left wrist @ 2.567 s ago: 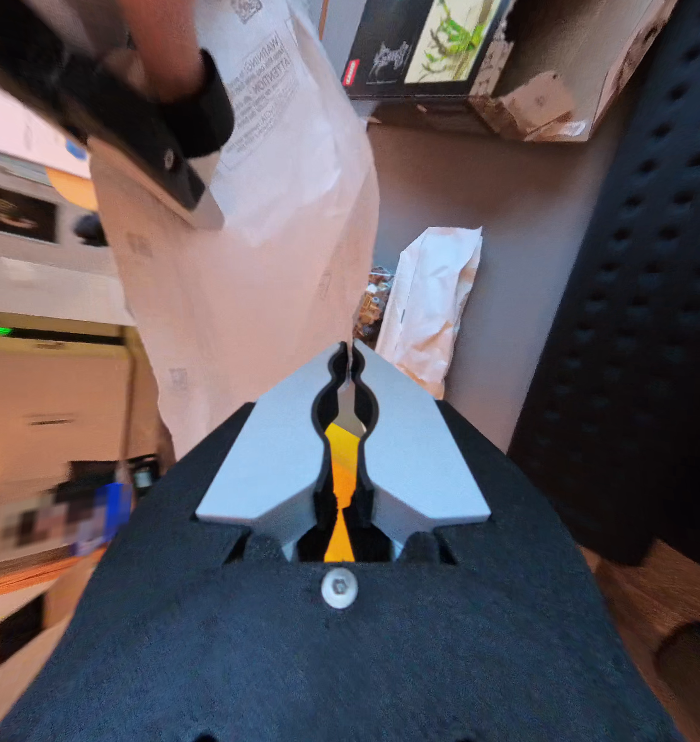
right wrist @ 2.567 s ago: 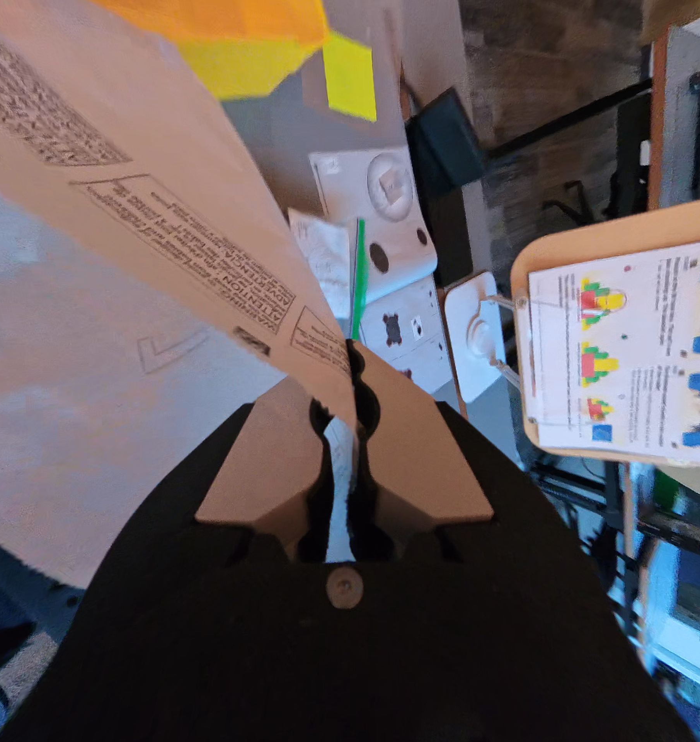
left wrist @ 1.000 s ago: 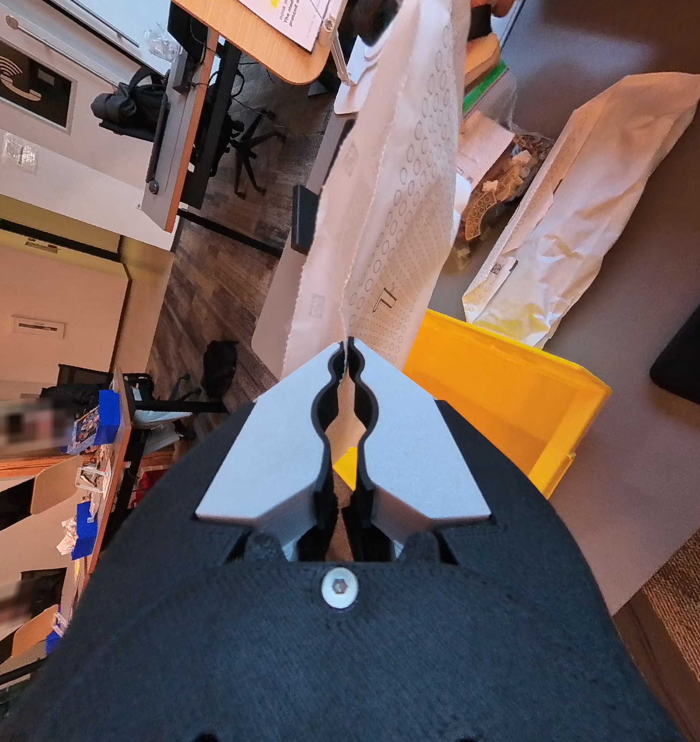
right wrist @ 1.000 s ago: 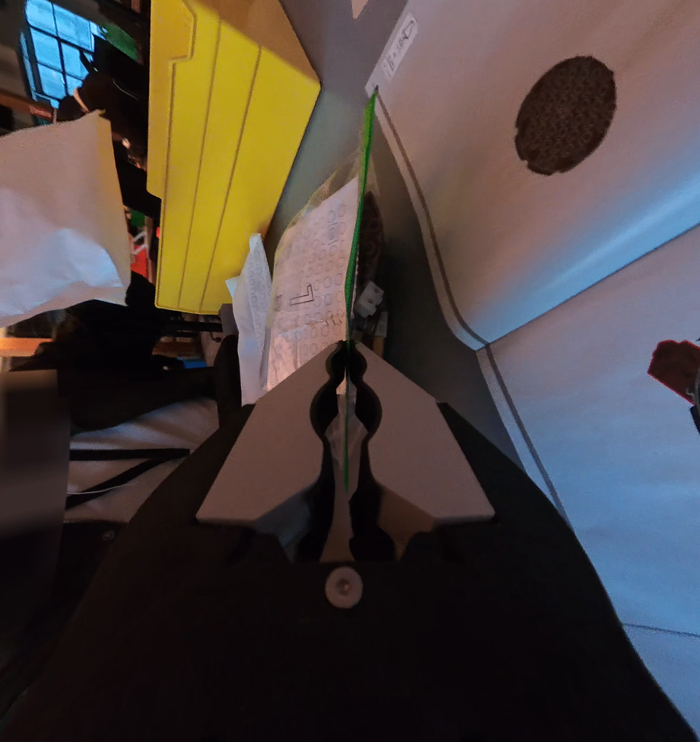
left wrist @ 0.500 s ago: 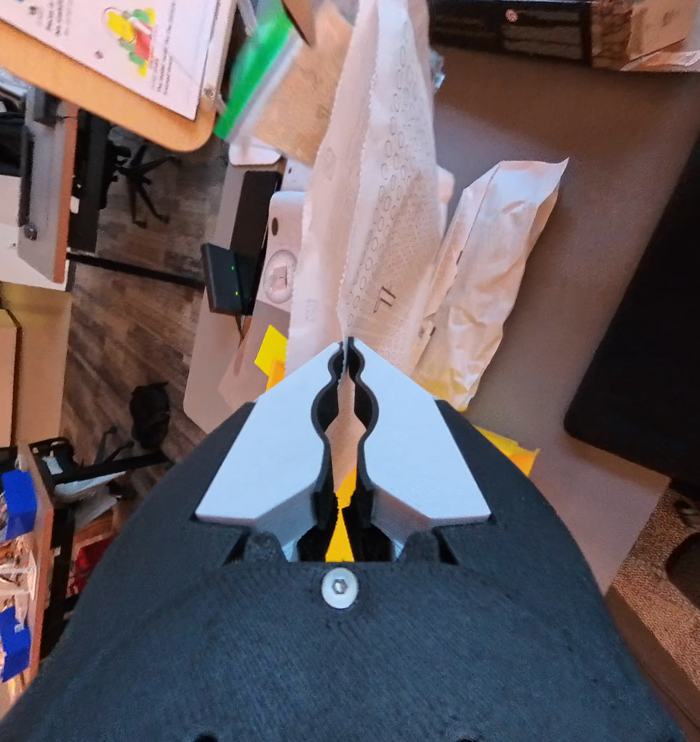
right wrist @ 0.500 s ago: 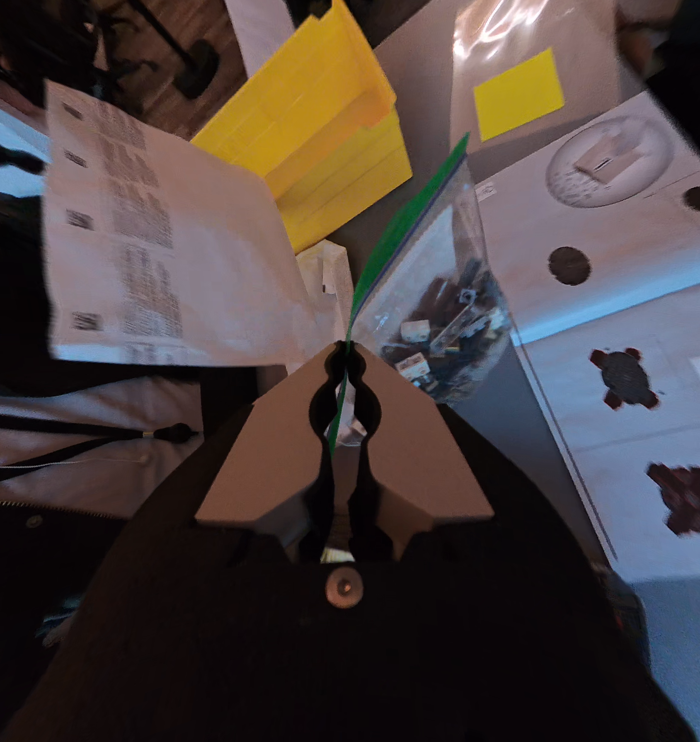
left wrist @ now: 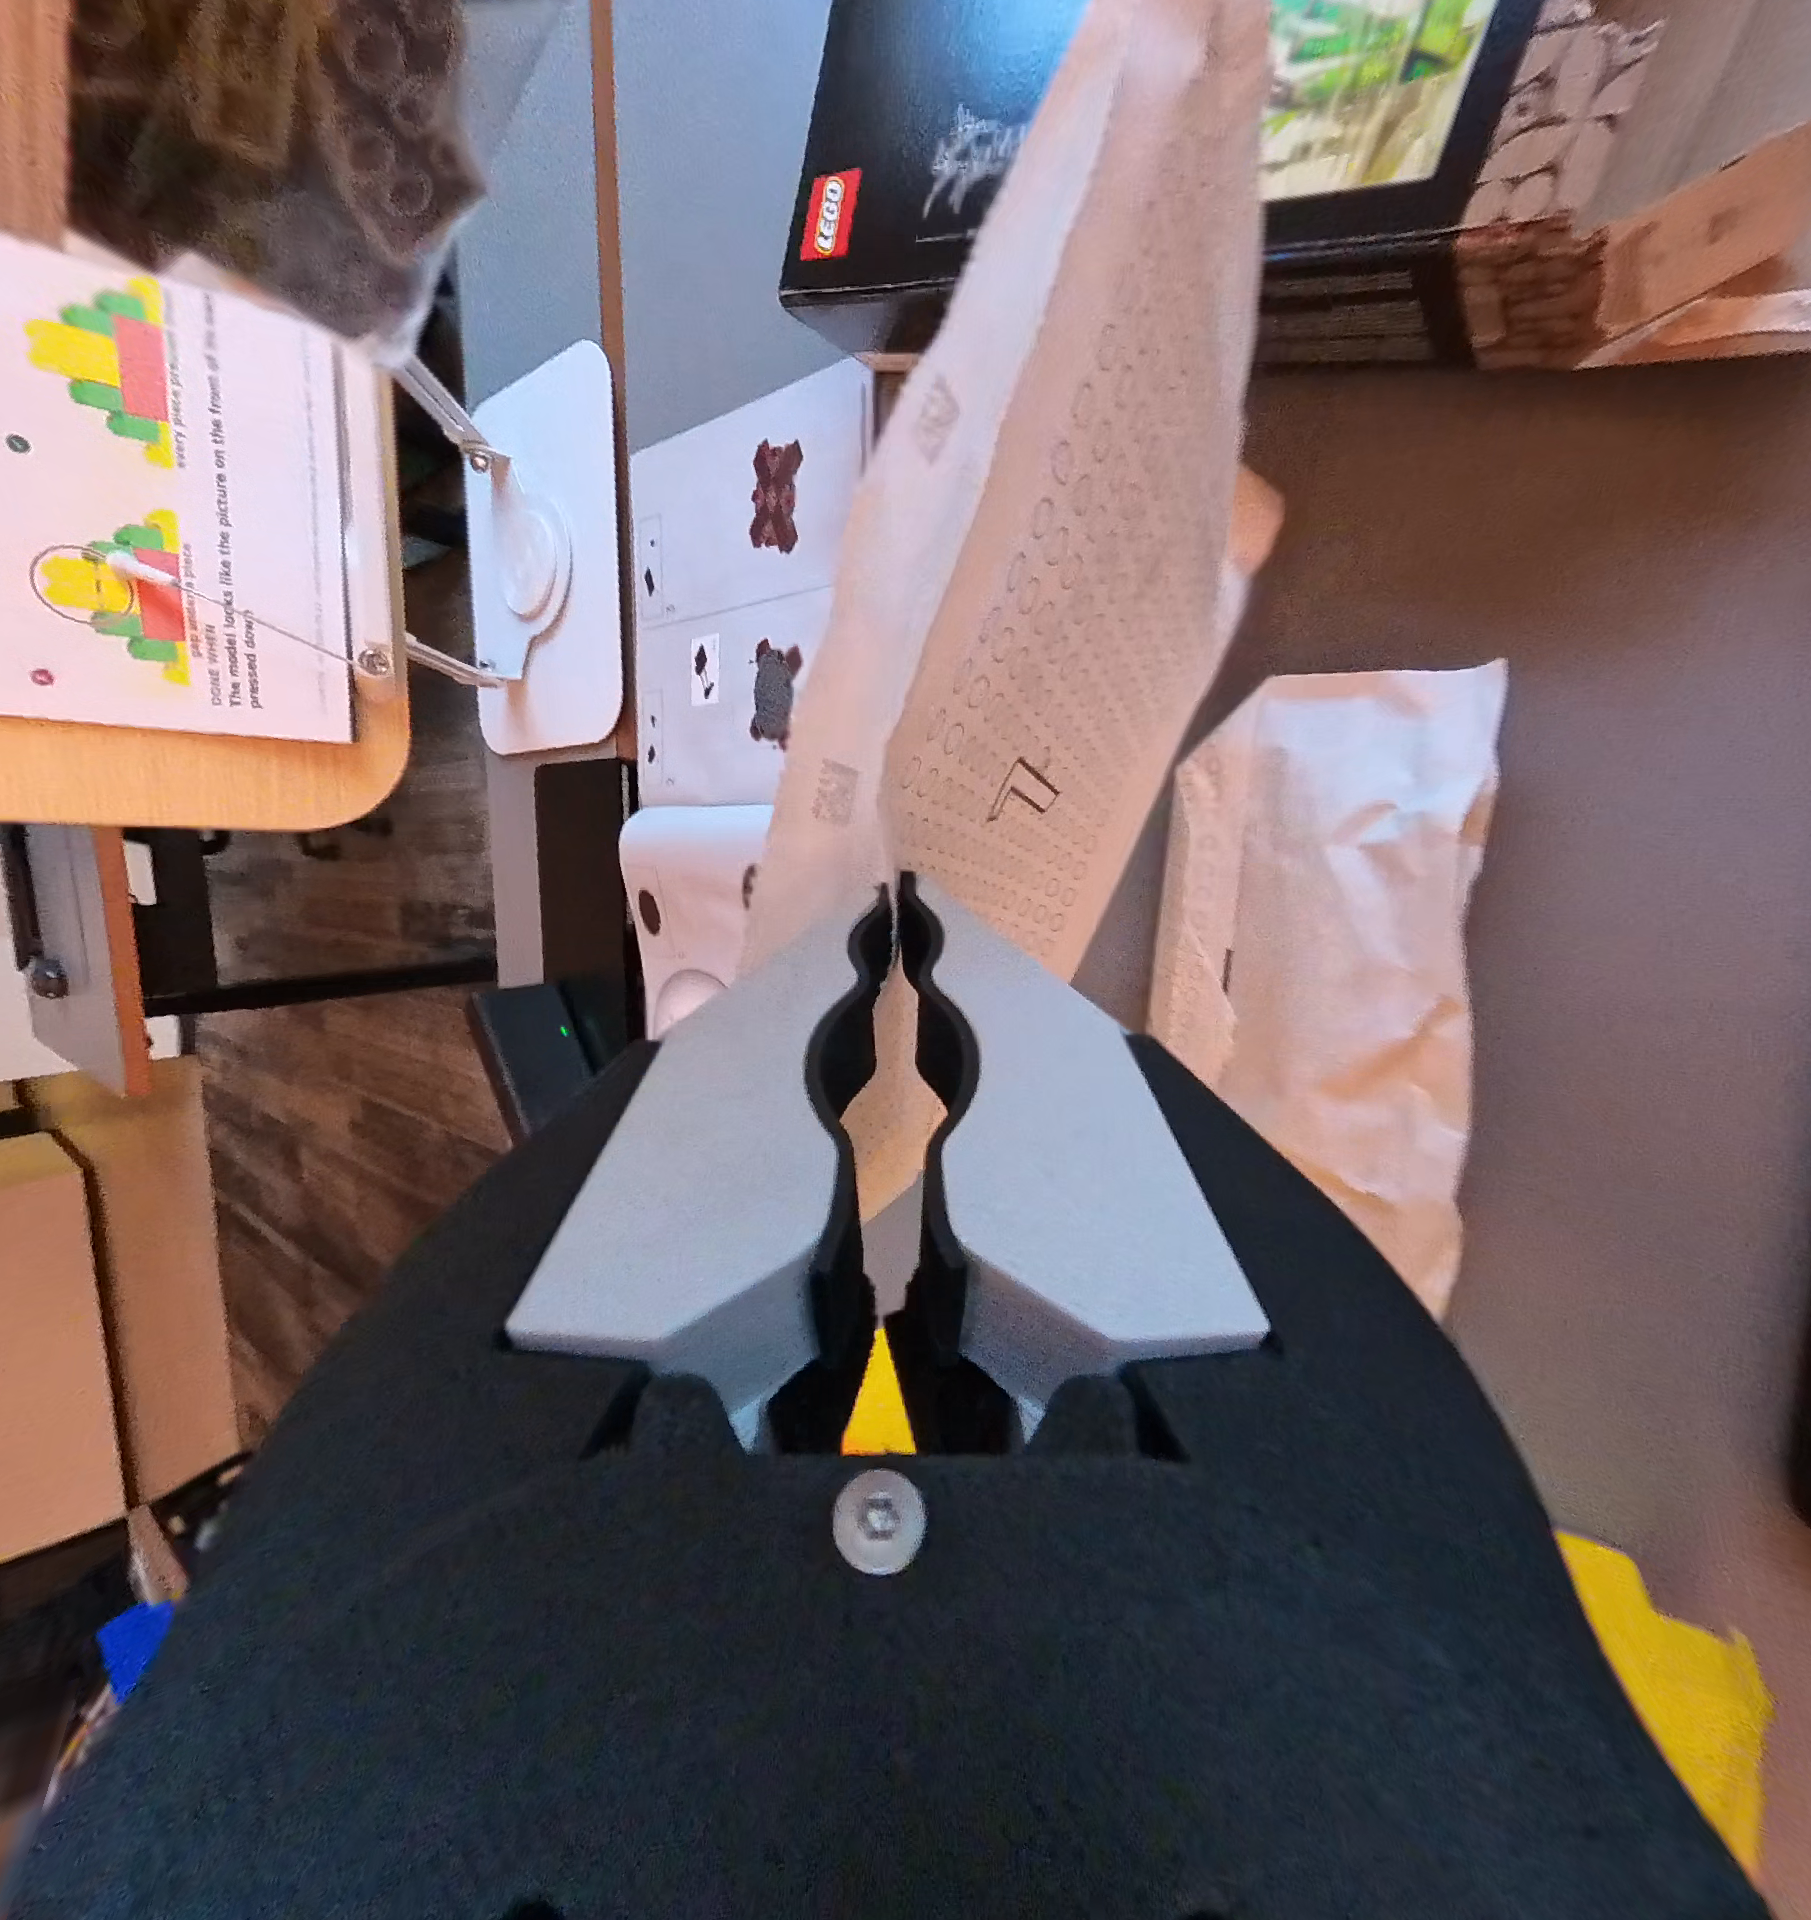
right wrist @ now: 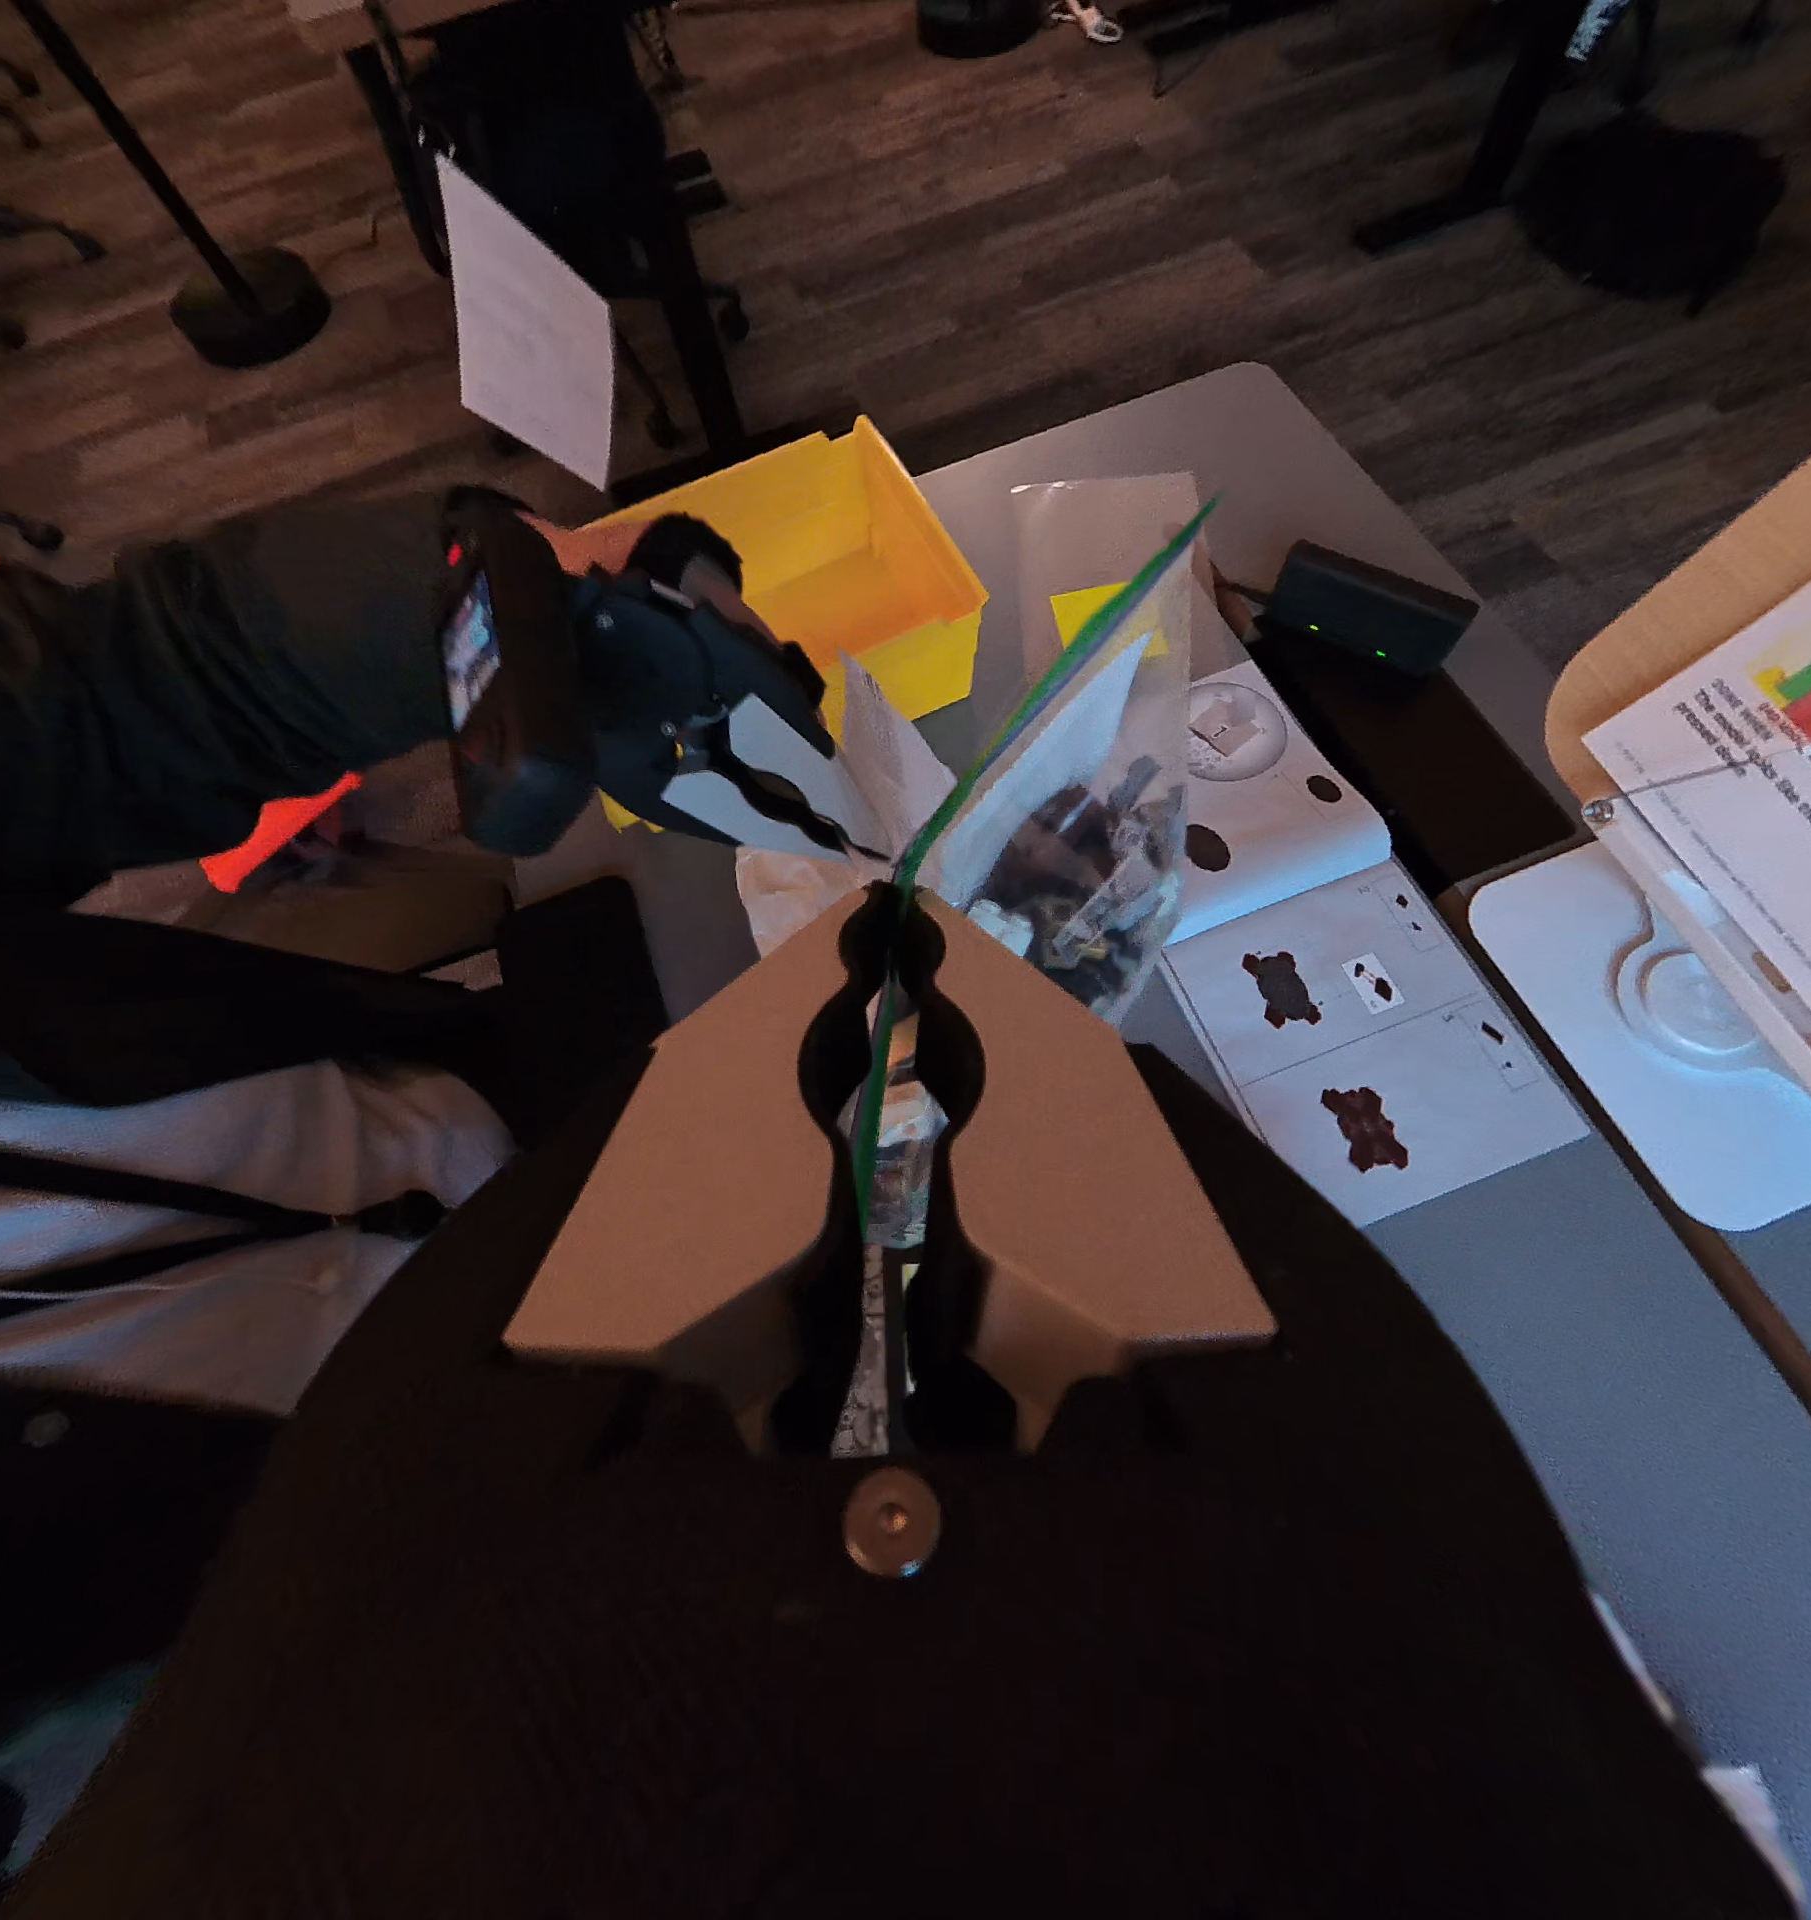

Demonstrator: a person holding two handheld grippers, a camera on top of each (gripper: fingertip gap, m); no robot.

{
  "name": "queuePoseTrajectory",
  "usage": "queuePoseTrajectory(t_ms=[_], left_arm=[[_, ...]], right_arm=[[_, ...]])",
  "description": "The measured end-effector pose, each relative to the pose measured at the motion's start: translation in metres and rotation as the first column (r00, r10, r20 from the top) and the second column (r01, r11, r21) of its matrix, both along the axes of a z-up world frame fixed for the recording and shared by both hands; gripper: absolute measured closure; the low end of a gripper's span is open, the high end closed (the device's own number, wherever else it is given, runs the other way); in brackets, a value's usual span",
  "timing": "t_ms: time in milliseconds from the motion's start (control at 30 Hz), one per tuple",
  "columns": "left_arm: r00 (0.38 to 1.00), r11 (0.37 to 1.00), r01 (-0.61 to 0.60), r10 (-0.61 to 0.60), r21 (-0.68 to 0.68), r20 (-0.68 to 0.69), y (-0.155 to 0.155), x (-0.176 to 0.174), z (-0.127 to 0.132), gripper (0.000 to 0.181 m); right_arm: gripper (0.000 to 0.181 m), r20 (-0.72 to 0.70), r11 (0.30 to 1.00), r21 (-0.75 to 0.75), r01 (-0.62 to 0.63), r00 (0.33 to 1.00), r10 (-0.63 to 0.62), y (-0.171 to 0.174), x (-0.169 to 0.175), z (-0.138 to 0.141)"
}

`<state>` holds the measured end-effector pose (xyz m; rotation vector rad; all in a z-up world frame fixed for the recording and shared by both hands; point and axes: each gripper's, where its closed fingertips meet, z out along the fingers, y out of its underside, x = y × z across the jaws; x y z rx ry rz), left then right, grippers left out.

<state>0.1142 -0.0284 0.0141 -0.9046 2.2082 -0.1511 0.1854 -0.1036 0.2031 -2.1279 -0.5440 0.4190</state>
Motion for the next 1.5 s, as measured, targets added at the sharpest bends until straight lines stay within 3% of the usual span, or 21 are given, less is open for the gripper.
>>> queuePoseTrajectory(t_ms=[67,200,367,600,733,800,933,1100,1200,1300,1500], left_arm=[[1.0,1.0,0.022,-0.022,0.008,0.02,0.002,0.006,-0.012,0.181],[0.994,0.996,0.079,-0.081,0.031,0.071,-0.003,0.009,-0.029,0.181],[0.98,0.984,0.162,-0.169,0.075,0.103,-0.013,0.005,-0.037,0.181],[0.944,0.931,0.282,-0.312,0.233,0.107,-0.027,-0.012,-0.049,0.181],[0.939,0.923,0.285,-0.323,0.259,0.119,-0.029,-0.016,-0.051,0.181],[0.949,0.94,0.253,-0.287,0.227,0.128,-0.027,-0.017,-0.05,0.181],[0.964,0.972,0.207,-0.222,0.113,0.149,-0.027,-0.018,-0.043,0.181],[0.986,0.99,0.117,-0.106,-0.083,0.131,-0.02,-0.016,-0.035,0.181],[0.991,0.977,0.099,-0.079,-0.191,0.111,-0.016,-0.01,-0.026,0.181],[0.992,0.964,0.099,-0.078,-0.248,0.095,-0.013,-0.004,-0.02,0.181],[0.996,0.96,0.077,-0.066,-0.268,0.053,-0.008,0.004,-0.033,0.181]], right_arm=[[0.181,-0.051,1.0,-0.013,-0.001,0.999,0.0,-0.005,-0.001,-0.003],[0.181,-0.156,0.986,-0.053,-0.161,0.976,0.151,-0.019,-0.023,-0.02],[0.181,-0.151,0.952,-0.21,-0.224,0.969,0.195,-0.011,-0.035,-0.055],[0.181,-0.111,0.915,-0.374,-0.152,0.987,0.119,0.02,-0.035,-0.081],[0.181,-0.104,0.907,-0.414,-0.075,0.994,0.035,0.043,-0.032,-0.084],[0.181,-0.106,0.904,-0.426,-0.035,0.994,-0.011,0.051,-0.031,-0.088],[0.181,0.044,0.916,-0.384,0.112,0.994,-0.103,0.063,-0.012,-0.092],[0.181,0.164,0.938,-0.303,0.17,0.979,-0.125,0.065,-0.012,-0.078],[0.181,0.376,0.947,-0.207,0.246,0.913,-0.155,0.067,-0.005,-0.071],[0.181,0.502,0.933,-0.157,0.325,0.84,-0.208,0.069,0.01,-0.066],[0.181,0.513,0.907,-0.181,0.381,0.823,-0.244,0.076,0.029,-0.076]])
